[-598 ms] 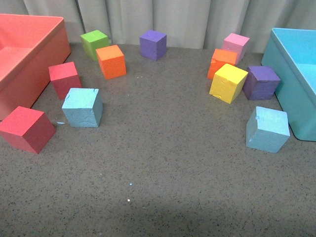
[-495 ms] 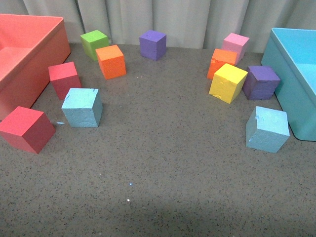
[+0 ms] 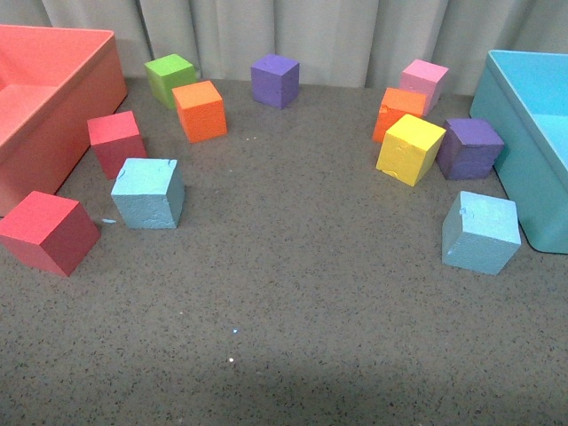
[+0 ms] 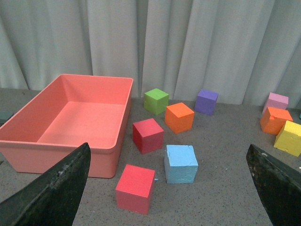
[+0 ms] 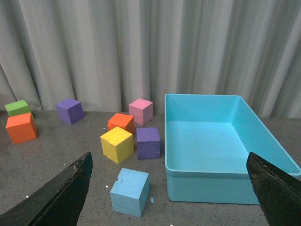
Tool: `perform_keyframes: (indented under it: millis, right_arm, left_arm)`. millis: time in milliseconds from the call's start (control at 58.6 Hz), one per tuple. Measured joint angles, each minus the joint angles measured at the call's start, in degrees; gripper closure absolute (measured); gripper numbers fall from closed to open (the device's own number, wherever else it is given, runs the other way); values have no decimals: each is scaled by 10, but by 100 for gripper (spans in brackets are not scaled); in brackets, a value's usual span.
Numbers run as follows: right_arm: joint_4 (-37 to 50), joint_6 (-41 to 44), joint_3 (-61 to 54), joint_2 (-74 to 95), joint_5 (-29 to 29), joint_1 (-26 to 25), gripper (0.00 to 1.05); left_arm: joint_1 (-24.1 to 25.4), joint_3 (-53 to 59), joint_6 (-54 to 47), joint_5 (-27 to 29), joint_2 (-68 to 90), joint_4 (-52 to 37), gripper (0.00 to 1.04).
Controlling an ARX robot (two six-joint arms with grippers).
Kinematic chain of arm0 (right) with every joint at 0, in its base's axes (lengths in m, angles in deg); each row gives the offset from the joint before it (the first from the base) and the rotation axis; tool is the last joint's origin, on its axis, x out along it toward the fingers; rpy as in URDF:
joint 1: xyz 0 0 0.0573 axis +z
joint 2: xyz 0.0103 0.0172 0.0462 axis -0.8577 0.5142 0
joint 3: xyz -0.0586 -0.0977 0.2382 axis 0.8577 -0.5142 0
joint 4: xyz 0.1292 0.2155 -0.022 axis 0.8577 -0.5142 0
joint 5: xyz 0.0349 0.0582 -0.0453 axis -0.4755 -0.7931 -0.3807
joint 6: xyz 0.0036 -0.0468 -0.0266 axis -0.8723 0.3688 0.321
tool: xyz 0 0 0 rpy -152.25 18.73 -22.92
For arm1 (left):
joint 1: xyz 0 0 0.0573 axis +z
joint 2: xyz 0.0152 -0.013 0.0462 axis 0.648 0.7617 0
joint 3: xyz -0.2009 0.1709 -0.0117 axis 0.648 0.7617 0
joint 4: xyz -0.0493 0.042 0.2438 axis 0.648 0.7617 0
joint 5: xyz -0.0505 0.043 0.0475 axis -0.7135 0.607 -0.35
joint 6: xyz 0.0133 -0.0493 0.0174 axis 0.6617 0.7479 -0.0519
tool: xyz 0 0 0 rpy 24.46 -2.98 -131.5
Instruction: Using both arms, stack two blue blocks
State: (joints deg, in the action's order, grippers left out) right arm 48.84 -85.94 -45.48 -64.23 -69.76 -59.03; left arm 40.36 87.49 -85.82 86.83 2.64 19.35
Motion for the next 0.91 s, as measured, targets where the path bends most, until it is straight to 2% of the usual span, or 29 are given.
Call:
perform_keyframes:
  millis: [512,546,564,615,666,717,803,905]
  right_arm:
    - [0,0,0,0,0,0,9]
    - [-6,29,3,13,73,21,9]
    - [-11,63,9,33,137,43,9]
    - [-13,99,23,88,207,61,9]
    - [-5,98,42,143,202,57,9]
    - [17,77,70,218,174,53,9]
    - [85,3,135,401,121,50,9]
    - [104,-52,203,574,103,56,9]
  left_arm:
    - [0,0,0,0,0,0,7]
    - [0,0,0,0,0,0,7]
    - [0,0,0,0,0,0,7]
    - [0,0,0,1,0,0,7]
    - [0,0,0,1,0,0,7]
    - [0,0,0,1,0,0,7]
    - [0,0,0,0,0,0,7]
    - [0,0,0,0,0,0,7]
